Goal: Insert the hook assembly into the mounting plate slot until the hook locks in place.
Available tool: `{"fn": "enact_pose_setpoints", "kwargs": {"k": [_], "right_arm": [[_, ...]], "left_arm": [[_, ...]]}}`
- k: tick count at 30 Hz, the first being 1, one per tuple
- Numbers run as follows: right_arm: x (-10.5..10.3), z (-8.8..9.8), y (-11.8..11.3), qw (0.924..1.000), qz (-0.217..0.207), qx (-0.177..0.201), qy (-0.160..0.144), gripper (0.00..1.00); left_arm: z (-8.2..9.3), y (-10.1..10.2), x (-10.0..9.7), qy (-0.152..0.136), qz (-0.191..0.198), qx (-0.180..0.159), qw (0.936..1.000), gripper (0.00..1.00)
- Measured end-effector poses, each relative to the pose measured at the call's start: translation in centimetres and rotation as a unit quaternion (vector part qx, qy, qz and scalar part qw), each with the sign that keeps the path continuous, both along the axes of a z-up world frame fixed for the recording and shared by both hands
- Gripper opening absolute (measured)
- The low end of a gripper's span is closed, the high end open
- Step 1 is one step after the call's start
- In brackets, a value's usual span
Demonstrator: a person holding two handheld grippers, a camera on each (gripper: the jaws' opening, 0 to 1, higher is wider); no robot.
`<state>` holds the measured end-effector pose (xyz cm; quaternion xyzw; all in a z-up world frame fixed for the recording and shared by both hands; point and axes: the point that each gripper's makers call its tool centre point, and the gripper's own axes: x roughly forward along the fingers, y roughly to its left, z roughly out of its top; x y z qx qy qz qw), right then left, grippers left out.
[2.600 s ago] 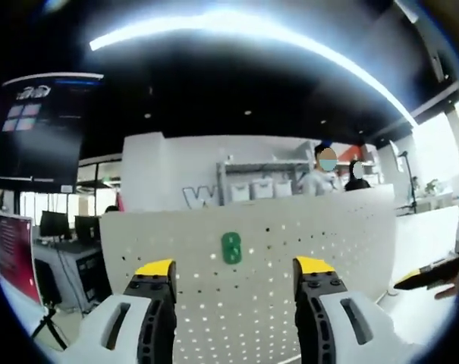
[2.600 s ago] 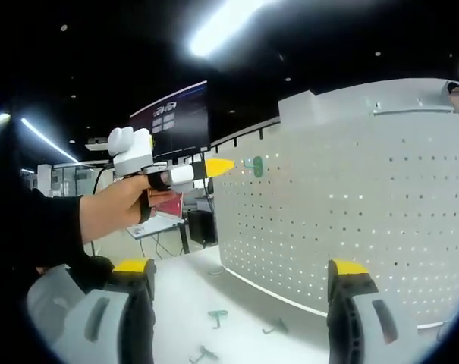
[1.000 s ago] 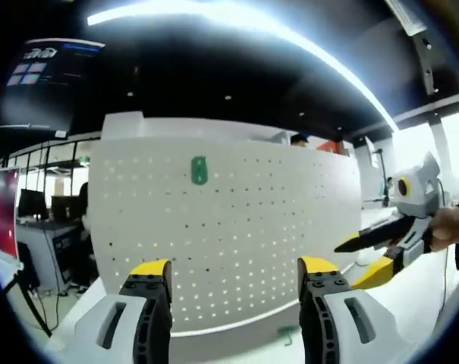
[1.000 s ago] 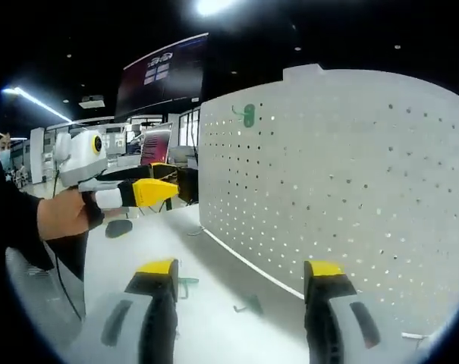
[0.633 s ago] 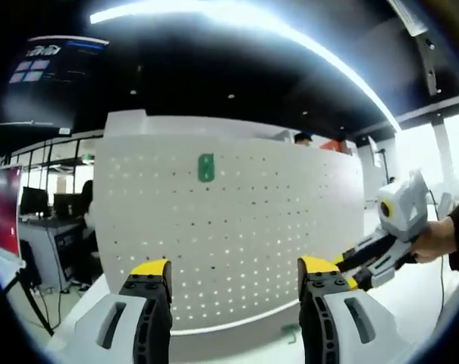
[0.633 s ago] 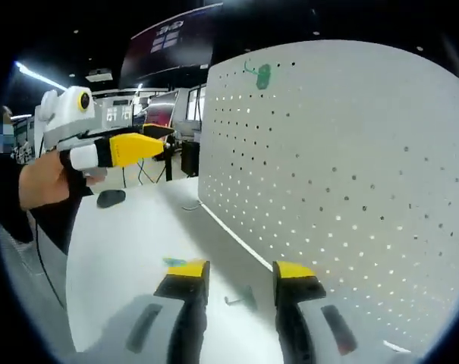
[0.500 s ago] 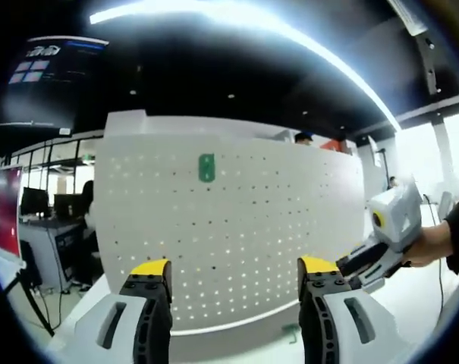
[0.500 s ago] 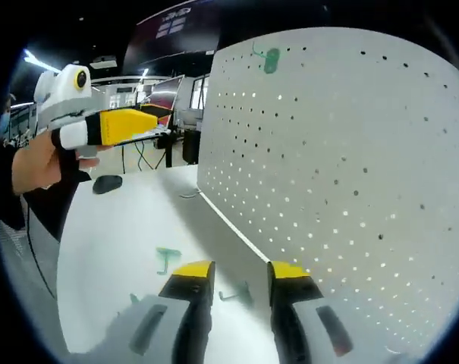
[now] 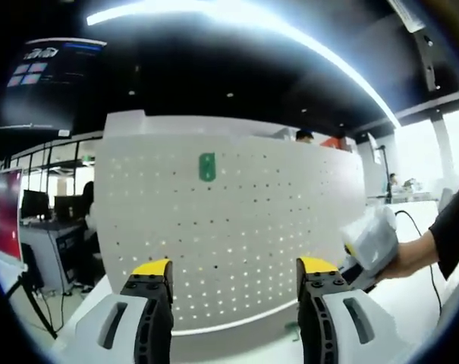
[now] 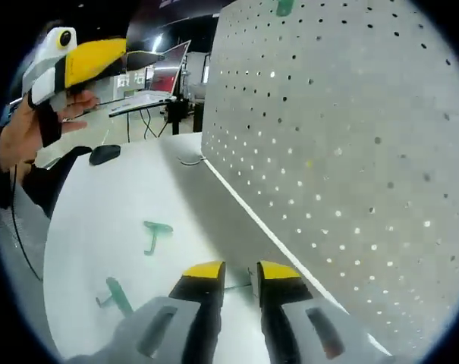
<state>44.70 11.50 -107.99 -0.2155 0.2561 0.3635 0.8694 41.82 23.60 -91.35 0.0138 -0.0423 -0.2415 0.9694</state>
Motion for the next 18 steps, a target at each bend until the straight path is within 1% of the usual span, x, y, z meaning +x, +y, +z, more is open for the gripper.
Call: {"fn": "enact_pose_setpoints", "kwargs": {"k": [1, 6, 12, 18], "right_arm": [[0.1, -0.5, 0.0, 0.9999, 0.003, -0.011, 0.003, 0.13], [0.4, -1.6, 0.1, 0.9995, 0.005, -0.03, 0.011, 0.1], [0.9, -2.8, 0.0, 0.9987, 0.0, -0.044, 0.024, 0.07], [1.6, -3.5, 0.0, 0.9979, -0.001, -0.058, 0.03, 0.05]], "left_arm": [[0.0, 0.0, 0.0, 0.0, 0.0, 0.0, 1.0, 0.67], [0.0, 0.2, 0.0, 0.001, 0.0, 0.0, 1.0, 0.66], [-0.1, 0.2, 0.0, 0.002, 0.001, 0.001, 1.0, 0.66], [-0.1, 0.2, 0.1, 0.003, 0.0, 0.001, 1.0, 0.65]]}}
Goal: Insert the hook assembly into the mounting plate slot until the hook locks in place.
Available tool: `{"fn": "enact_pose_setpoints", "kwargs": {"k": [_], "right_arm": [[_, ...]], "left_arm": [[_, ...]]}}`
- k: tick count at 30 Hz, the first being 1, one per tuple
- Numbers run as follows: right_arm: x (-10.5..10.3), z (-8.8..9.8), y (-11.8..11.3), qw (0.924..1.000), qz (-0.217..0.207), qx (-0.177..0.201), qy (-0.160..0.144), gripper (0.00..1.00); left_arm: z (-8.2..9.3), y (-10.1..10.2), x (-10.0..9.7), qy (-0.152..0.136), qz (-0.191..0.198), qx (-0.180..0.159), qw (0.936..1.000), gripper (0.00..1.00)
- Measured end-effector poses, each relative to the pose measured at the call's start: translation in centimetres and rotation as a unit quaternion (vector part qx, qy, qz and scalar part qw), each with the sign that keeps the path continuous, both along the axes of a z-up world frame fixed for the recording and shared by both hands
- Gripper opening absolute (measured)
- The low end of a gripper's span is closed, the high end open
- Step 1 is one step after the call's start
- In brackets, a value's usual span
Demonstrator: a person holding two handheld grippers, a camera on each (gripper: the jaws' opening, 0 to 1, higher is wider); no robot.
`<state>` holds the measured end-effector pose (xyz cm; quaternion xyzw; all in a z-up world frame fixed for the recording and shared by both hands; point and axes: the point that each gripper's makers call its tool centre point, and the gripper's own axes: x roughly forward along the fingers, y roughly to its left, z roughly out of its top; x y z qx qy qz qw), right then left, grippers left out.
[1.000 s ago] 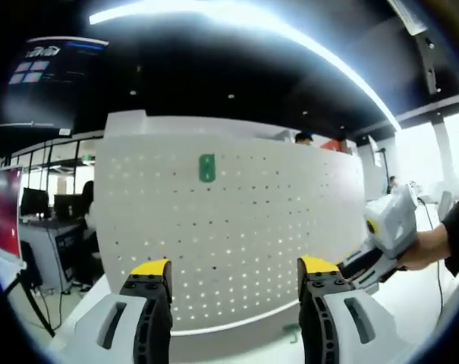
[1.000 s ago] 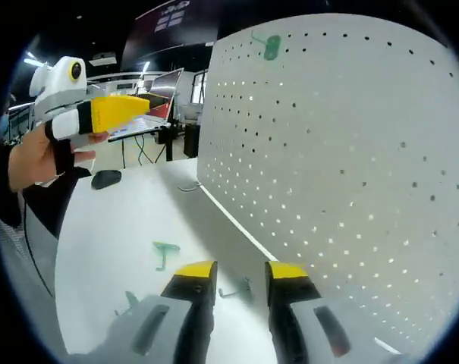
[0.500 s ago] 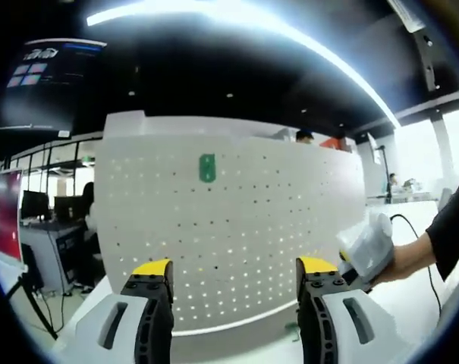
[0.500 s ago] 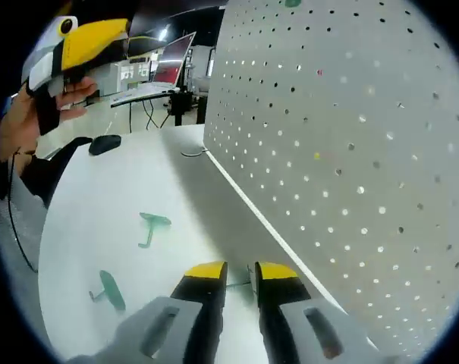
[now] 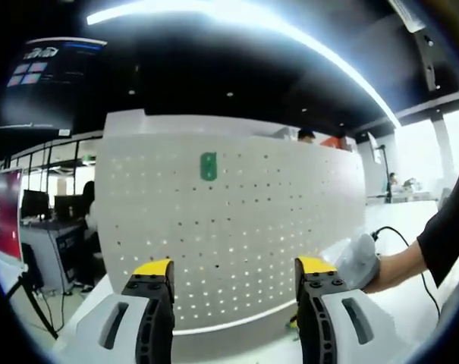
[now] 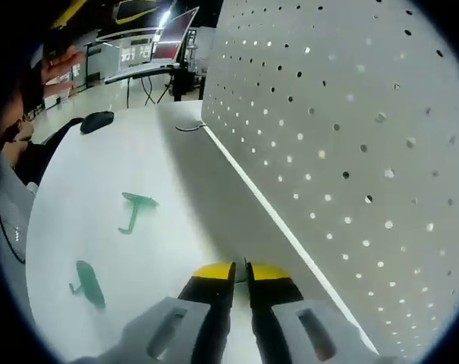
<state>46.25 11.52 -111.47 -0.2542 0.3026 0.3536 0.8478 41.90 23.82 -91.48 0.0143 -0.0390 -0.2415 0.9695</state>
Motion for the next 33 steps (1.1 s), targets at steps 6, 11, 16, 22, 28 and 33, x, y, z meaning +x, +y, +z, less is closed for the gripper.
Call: {"fn": "enact_pose_setpoints", "kwargs": {"k": [6, 11, 16, 22, 28, 33], "right_arm": [[0.2, -0.6, -0.1, 0.9999, 0.006, -0.012, 0.005, 0.03], [0.2, -0.4, -0.1, 0.9998, 0.01, -0.015, 0.002, 0.0], [0.1, 0.2, -0.6, 0.9999, 0.007, -0.008, -0.003, 0.0], [-0.3, 1.8, -1.0, 0.9997, -0.004, 0.018, -0.015, 0.0], [-0.4, 4.1, -1.4, 0.9976, -0.021, 0.057, -0.035, 0.0], [-0.7, 6.7, -1.4, 0.9941, -0.026, 0.09, -0.055, 0.0]], "left_arm": [[-0.2, 0.0, 0.0, 0.003, 0.0, 0.0, 1.0, 0.65], [-0.2, 0.1, 0.1, 0.005, 0.001, -0.001, 1.0, 0.64], [-0.4, -0.2, 0.0, 0.007, -0.003, 0.002, 1.0, 0.64], [-0.7, -0.8, -0.1, 0.01, -0.011, 0.007, 0.9999, 0.63], [-1.0, -1.6, -0.4, 0.012, -0.023, 0.014, 0.9996, 0.62], [-1.4, -2.6, -0.7, 0.017, -0.041, 0.022, 0.9988, 0.6]]}}
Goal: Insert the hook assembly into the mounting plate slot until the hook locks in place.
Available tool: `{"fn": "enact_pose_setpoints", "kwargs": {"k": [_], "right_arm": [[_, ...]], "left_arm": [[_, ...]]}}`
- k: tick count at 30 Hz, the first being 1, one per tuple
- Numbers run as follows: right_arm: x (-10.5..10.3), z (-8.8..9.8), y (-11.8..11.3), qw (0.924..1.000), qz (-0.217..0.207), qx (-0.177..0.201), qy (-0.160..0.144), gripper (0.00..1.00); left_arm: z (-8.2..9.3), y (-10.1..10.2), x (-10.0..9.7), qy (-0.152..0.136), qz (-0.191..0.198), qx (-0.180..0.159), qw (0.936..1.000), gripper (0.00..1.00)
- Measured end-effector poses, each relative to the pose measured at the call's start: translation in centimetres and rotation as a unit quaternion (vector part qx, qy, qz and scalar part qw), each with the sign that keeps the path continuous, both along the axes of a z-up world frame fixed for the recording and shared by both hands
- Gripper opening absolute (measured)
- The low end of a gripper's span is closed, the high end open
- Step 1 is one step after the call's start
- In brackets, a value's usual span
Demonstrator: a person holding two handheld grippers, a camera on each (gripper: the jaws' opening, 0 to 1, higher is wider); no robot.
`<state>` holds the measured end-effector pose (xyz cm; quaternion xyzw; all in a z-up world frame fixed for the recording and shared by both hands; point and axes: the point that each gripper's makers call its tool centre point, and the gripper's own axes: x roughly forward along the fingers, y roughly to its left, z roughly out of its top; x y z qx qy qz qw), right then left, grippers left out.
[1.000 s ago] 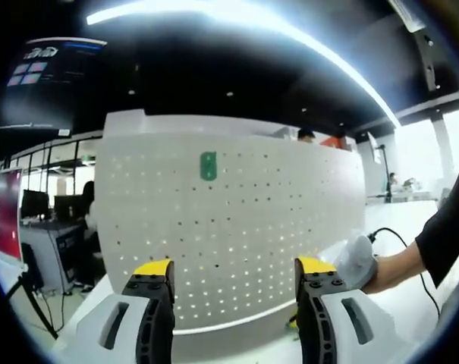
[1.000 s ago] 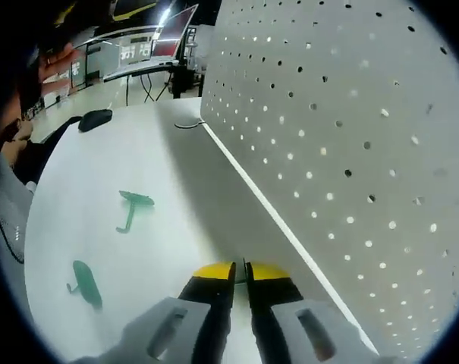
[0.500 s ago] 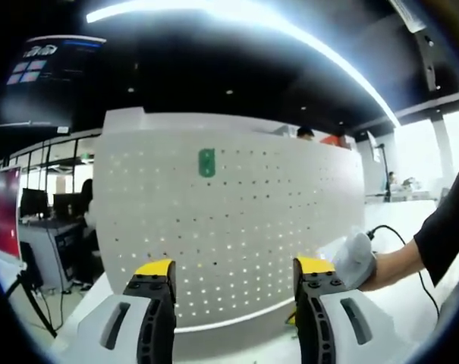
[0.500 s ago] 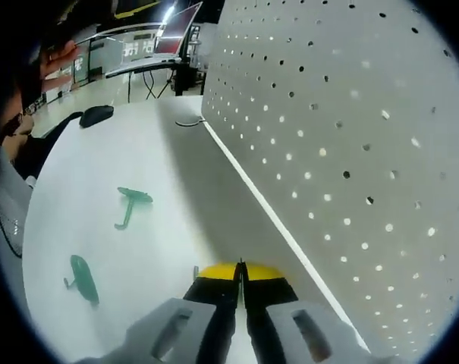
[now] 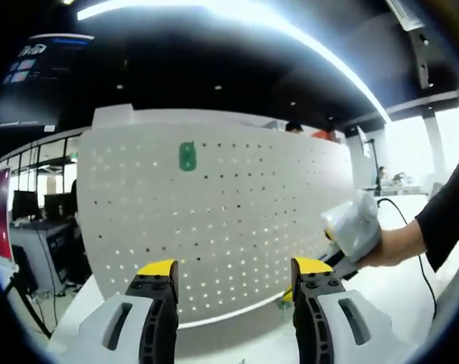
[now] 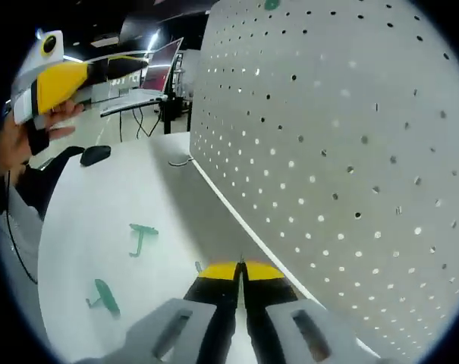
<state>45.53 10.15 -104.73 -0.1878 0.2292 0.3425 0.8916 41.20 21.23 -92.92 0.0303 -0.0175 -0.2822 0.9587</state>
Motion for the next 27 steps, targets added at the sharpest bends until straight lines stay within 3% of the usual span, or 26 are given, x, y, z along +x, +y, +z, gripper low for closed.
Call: {"fn": "enact_pose_setpoints", "kwargs": {"k": [8, 12, 23, 27], "right_arm": [[-0.8, 4.8, -0.5, 0.998, -0.005, 0.051, -0.036, 0.0], [-1.4, 7.0, 0.0, 0.9937, -0.016, 0.103, -0.039, 0.0], [-3.5, 10.7, 3.5, 0.983, 0.004, 0.18, -0.035, 0.0], [-4.3, 11.3, 5.0, 0.9813, 0.017, 0.189, -0.033, 0.0]], "left_arm": [[-0.4, -1.4, -0.7, 0.009, -0.03, 0.002, 0.9995, 0.57], [-0.7, -2.2, -1.0, 0.01, -0.041, 0.009, 0.9991, 0.55], [-1.0, -3.1, -1.6, 0.014, -0.059, 0.016, 0.998, 0.48], [-1.0, -3.1, -1.7, 0.011, -0.06, 0.021, 0.9979, 0.44]]}}
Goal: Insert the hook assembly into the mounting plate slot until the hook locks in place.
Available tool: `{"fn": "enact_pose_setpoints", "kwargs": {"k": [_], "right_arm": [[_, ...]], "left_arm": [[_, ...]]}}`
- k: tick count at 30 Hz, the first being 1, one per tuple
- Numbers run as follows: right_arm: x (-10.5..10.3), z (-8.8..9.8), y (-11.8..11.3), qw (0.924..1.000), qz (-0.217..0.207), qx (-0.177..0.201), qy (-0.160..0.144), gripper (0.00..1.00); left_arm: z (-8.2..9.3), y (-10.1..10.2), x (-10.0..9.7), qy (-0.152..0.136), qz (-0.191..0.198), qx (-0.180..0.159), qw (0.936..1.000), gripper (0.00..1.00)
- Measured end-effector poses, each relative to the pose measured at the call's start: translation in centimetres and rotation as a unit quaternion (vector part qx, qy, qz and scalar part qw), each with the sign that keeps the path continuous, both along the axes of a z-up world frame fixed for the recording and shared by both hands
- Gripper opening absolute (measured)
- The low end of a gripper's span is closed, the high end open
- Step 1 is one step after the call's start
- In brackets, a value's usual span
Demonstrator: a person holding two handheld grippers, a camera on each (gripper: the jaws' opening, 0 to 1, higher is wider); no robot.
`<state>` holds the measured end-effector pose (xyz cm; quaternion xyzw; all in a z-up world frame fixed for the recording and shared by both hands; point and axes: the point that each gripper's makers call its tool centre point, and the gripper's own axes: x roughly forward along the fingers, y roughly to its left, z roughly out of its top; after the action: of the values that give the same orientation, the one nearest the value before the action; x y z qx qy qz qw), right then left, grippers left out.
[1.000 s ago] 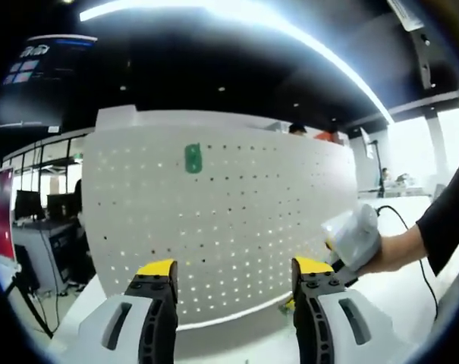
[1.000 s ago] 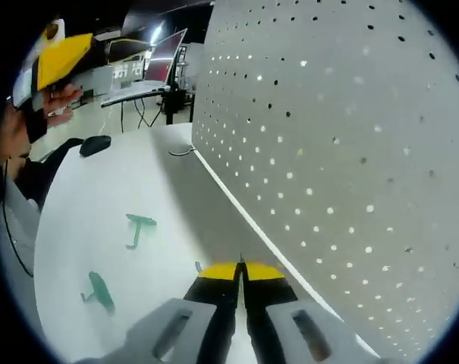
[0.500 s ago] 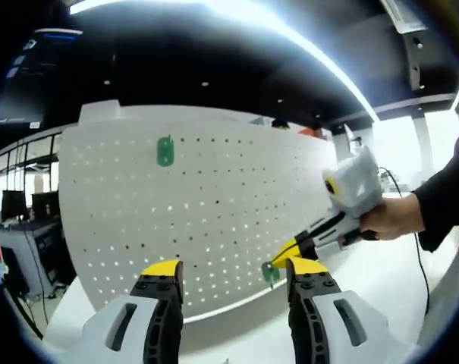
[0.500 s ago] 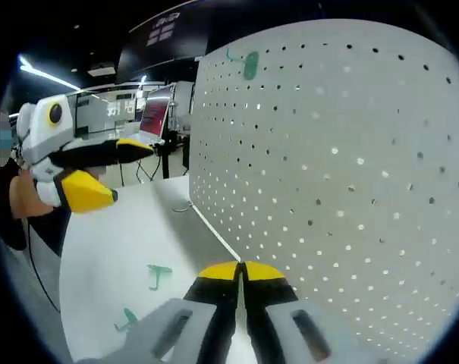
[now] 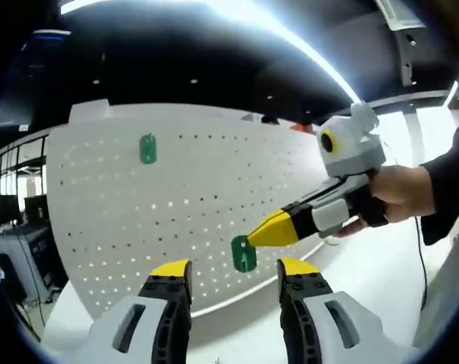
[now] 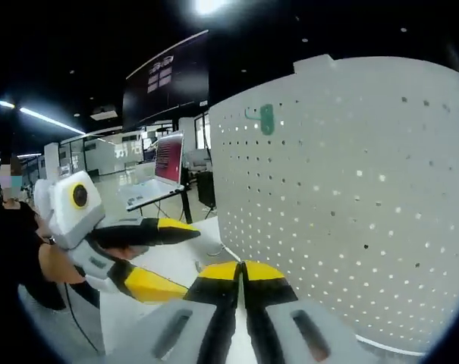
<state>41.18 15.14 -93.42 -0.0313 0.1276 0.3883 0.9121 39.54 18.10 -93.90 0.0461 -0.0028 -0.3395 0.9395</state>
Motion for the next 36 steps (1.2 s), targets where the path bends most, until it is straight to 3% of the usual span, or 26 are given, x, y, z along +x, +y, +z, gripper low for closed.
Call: {"fn": "enact_pose_setpoints", "kwargs": {"k": [7, 12, 20, 36], "right_arm": [[-1.0, 0.4, 1.5, 0.9998, 0.013, 0.012, 0.004, 0.0], [-1.2, 0.3, 1.8, 0.9998, 0.014, 0.014, 0.007, 0.0], [-1.4, 0.3, 2.2, 0.9996, 0.017, 0.02, 0.011, 0.0], [-1.6, 0.4, 2.5, 0.9992, 0.021, 0.03, 0.016, 0.0]], "left_arm": [[0.0, 0.2, 0.0, -0.005, 0.004, 0.007, 1.0, 0.34], [0.2, 0.4, 0.0, -0.018, 0.009, 0.019, 0.9996, 0.19], [0.0, 0.4, 0.0, -0.019, 0.007, 0.028, 0.9994, 0.09], [-0.3, 0.2, 0.0, -0.017, 0.003, 0.034, 0.9993, 0.03]]}}
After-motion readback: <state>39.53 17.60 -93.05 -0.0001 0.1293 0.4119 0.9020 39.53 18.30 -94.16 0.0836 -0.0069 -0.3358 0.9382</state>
